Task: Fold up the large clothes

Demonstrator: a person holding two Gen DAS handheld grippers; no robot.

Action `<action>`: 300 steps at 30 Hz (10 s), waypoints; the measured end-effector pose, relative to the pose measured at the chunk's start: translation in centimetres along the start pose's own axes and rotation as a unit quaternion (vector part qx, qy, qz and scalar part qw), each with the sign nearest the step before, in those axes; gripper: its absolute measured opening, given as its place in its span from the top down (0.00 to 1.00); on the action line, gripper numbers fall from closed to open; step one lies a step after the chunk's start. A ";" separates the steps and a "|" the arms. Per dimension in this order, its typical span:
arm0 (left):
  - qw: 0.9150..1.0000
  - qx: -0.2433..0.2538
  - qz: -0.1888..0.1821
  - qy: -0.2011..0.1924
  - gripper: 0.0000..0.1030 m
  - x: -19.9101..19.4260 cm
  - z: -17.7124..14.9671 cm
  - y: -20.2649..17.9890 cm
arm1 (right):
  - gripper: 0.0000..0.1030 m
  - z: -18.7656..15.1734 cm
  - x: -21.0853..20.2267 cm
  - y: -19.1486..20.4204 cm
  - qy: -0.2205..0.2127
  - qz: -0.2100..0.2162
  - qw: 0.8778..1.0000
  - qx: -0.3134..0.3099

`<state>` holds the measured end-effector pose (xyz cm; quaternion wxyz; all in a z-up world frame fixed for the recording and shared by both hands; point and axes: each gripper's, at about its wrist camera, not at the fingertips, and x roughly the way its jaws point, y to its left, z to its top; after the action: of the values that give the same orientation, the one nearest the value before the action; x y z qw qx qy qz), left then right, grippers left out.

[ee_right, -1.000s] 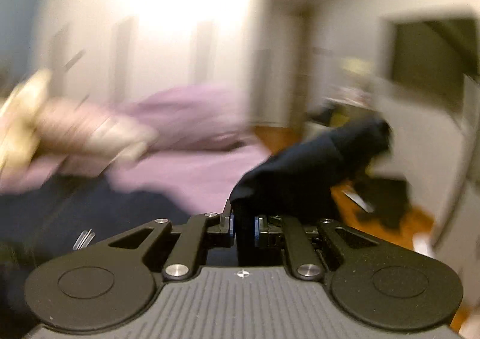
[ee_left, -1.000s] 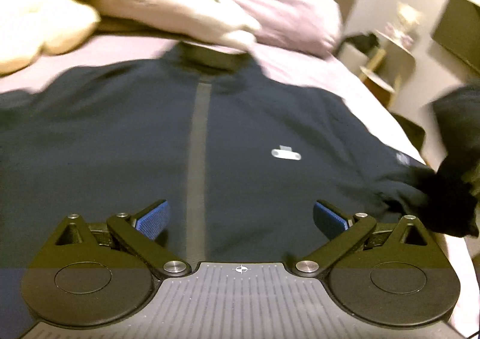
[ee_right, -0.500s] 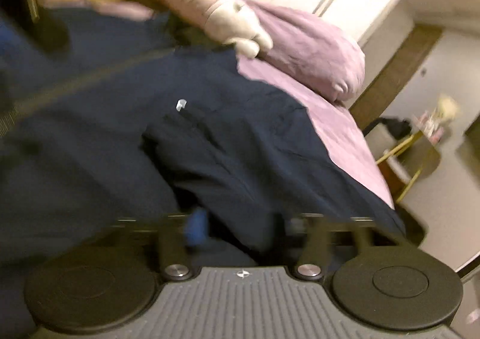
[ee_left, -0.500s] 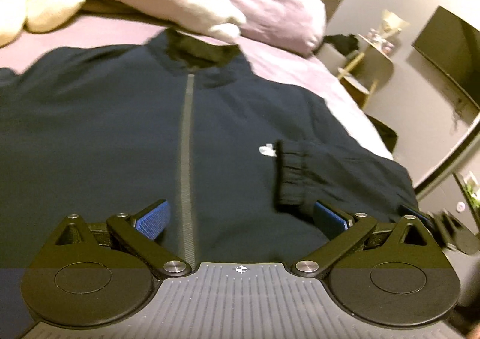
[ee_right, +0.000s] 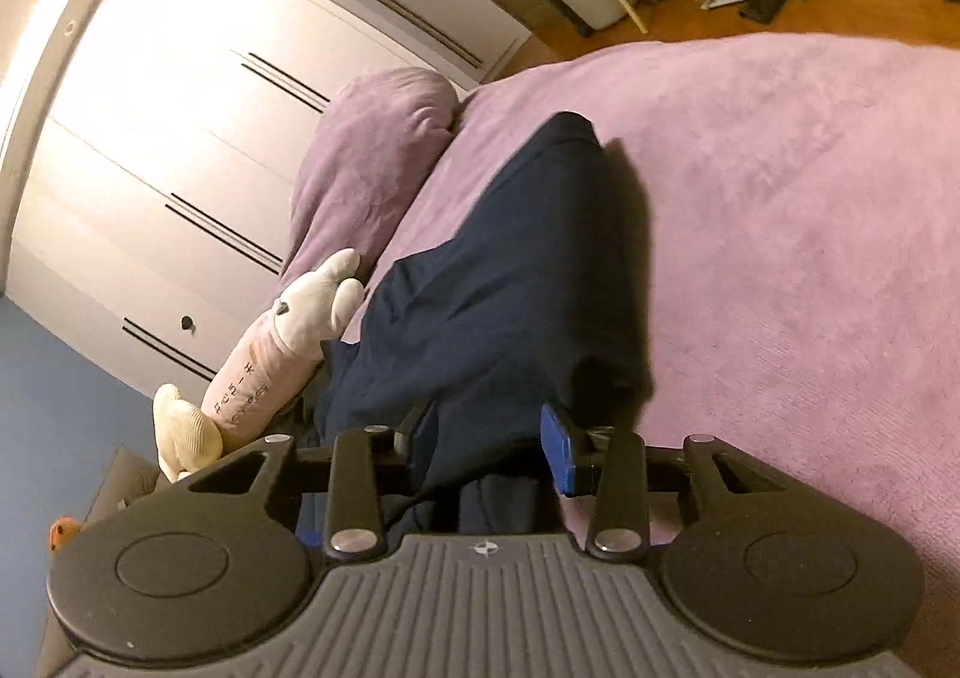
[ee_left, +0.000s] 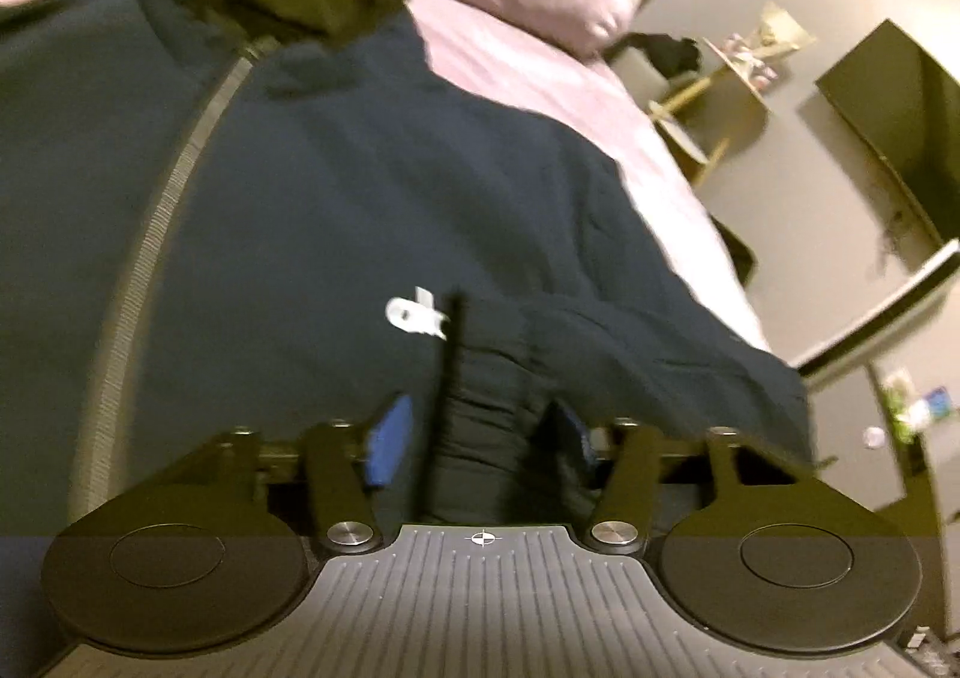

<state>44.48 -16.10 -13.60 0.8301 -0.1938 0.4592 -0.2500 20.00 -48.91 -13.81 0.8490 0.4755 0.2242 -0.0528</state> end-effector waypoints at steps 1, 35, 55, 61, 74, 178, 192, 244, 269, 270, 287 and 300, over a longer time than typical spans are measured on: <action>1.000 0.009 0.000 0.006 0.47 0.4 -0.1 -0.2 | 0.63 0.0 0.5 0.4 0.000 0.000 1.000 0.000; 0.981 -0.087 0.115 -0.127 0.91 -15.1 5.5 12.7 | 0.59 -3.7 10.8 7.0 0.093 0.026 0.994 0.044; 0.963 0.076 0.228 -0.118 0.84 -8.2 4.2 11.9 | 0.89 -3.4 15.3 9.1 -0.025 -0.122 0.973 -0.195; 0.972 0.063 0.192 -0.122 0.88 -10.5 5.2 11.4 | 0.89 -3.2 15.2 10.5 -0.024 -0.131 0.963 -0.235; 0.972 0.030 0.186 -0.138 0.58 -14.7 2.4 12.1 | 0.63 -3.2 8.1 11.5 -0.020 -0.081 0.971 -0.226; 0.981 0.038 0.150 -0.119 0.06 -15.0 -2.5 13.7 | 0.87 -18.0 13.9 18.3 0.150 -0.031 0.966 -0.210; 0.940 -0.077 0.262 -0.205 0.07 -25.8 -8.2 22.2 | 0.46 -21.8 20.5 24.9 0.221 0.039 0.953 -0.206; 0.908 0.105 0.325 -0.244 0.40 -20.3 -2.9 15.7 | 0.88 -9.1 11.7 26.6 -0.045 0.018 0.956 -0.290; 0.930 0.079 0.253 -0.255 0.26 -22.7 -1.1 13.9 | 0.72 -5.2 16.3 17.2 -0.059 -0.192 0.937 -0.287; 0.929 0.070 0.254 -0.260 0.26 -22.1 -0.4 13.7 | 0.72 -5.4 15.9 18.1 -0.077 -0.188 0.935 -0.291; 0.925 0.111 0.253 -0.260 0.06 -6.1 4.9 14.5 | 1.00 -13.3 29.7 21.4 0.089 0.030 0.940 -0.329; 0.936 0.072 0.243 -0.245 0.06 -8.5 4.0 15.5 | 1.00 -2.0 22.3 13.3 -0.008 -0.068 0.959 -0.276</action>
<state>47.75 1.75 -14.47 0.9640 -0.0715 0.2556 -0.0174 43.35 -37.26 -13.88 0.9433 0.2061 0.2554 -0.0502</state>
